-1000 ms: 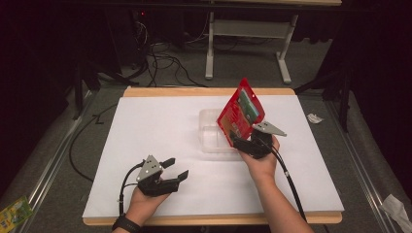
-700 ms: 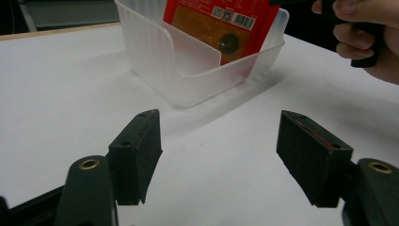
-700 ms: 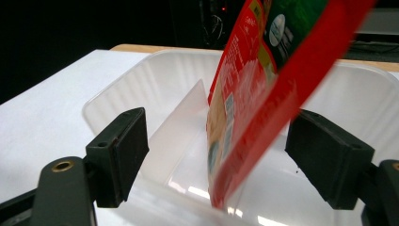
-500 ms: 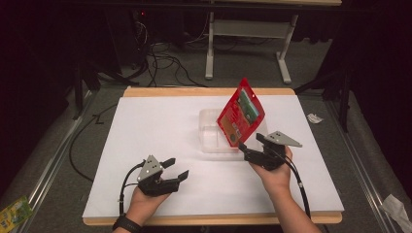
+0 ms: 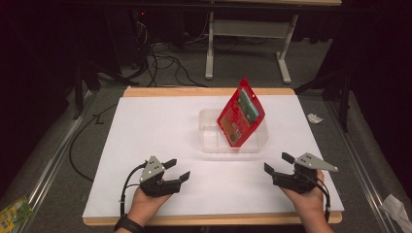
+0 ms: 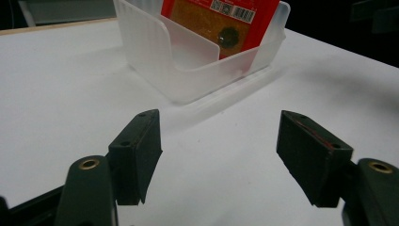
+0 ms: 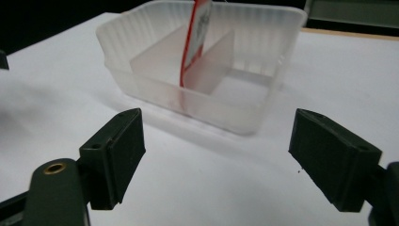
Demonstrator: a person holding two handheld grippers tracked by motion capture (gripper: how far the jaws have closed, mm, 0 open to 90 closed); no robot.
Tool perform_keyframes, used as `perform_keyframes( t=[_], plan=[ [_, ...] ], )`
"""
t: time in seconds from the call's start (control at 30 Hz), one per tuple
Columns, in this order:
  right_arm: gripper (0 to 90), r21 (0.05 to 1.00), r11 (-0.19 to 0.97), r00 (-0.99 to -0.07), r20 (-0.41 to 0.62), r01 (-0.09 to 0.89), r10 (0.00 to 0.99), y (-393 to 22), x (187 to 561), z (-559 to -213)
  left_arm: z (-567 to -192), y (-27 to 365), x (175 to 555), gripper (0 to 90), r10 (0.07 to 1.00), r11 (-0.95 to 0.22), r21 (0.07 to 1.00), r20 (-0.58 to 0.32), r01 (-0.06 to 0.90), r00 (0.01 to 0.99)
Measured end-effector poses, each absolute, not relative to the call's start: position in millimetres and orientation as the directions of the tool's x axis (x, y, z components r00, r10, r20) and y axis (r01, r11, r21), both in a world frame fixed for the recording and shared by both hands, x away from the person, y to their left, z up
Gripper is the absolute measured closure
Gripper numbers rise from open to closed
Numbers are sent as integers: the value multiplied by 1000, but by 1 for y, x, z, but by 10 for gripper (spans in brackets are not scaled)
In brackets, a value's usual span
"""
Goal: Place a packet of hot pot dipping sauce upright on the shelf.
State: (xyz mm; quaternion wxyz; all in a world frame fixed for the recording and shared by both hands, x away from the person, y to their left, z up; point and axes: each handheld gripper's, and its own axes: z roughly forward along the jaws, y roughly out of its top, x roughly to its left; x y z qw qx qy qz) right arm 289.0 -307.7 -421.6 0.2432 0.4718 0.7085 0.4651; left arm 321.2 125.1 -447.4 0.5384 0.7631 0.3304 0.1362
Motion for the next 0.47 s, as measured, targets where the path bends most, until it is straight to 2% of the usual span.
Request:
perform_keyframes(
  t=[0.17, 0.47],
  plan=[
    [182, 892, 118, -415, 83, 437, 906, -325, 269, -433, -443, 118, 313, 314, 631, -202, 920, -141, 337, 763],
    [176, 892, 100, -414, 103, 440, 905, -326, 272, -433, -448, 112, 316, 314, 632, -229, 910, -130, 344, 764]
  ],
)
